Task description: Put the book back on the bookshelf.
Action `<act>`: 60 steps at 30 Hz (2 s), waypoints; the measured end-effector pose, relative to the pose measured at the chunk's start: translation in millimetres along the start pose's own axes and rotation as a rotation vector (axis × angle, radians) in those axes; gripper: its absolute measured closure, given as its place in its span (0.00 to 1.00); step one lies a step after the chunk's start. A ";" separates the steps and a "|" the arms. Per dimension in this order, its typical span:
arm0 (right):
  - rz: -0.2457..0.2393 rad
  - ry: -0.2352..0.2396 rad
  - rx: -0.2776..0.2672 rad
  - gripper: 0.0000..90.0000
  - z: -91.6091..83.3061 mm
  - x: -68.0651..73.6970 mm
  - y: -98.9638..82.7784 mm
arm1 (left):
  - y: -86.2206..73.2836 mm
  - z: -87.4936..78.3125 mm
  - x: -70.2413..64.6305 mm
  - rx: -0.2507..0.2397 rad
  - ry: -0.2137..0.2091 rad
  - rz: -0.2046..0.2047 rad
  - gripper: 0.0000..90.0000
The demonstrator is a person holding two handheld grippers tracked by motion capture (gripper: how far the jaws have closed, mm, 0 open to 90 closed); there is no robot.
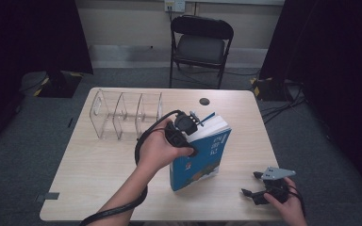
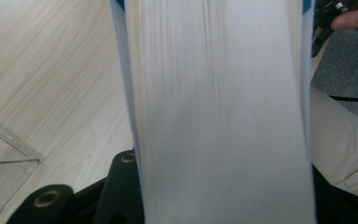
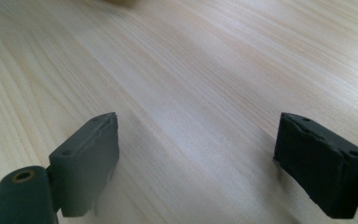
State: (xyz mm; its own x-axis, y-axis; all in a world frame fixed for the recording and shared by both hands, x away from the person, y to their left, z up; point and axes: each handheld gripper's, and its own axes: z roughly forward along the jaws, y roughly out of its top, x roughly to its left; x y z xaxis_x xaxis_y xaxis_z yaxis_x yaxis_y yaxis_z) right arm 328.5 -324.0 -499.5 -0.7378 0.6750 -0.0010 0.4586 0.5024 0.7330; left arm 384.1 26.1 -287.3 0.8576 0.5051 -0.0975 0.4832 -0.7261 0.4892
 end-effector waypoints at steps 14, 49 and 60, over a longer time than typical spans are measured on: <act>0.000 0.002 -0.001 0.15 0.1 0.0 0.0 | -8.9 -11.8 11.5 -0.011 0.025 -0.034 0.69; 0.002 0.005 -0.002 0.15 0.1 -0.1 0.0 | -33.8 -37.3 28.2 -0.009 0.061 -0.126 0.69; 0.001 0.000 0.000 0.15 -0.1 0.0 0.0 | -43.8 -48.4 34.5 -0.010 0.071 -0.147 0.69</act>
State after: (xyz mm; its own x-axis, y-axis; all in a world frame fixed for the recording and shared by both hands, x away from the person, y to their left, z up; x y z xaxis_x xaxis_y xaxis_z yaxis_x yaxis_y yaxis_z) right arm 328.5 -324.1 -499.5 -0.7376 0.6752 -0.0004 0.4593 0.5022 0.7327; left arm 384.0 97.9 -270.2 0.7628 0.6377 -0.1072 0.6005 -0.6371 0.4832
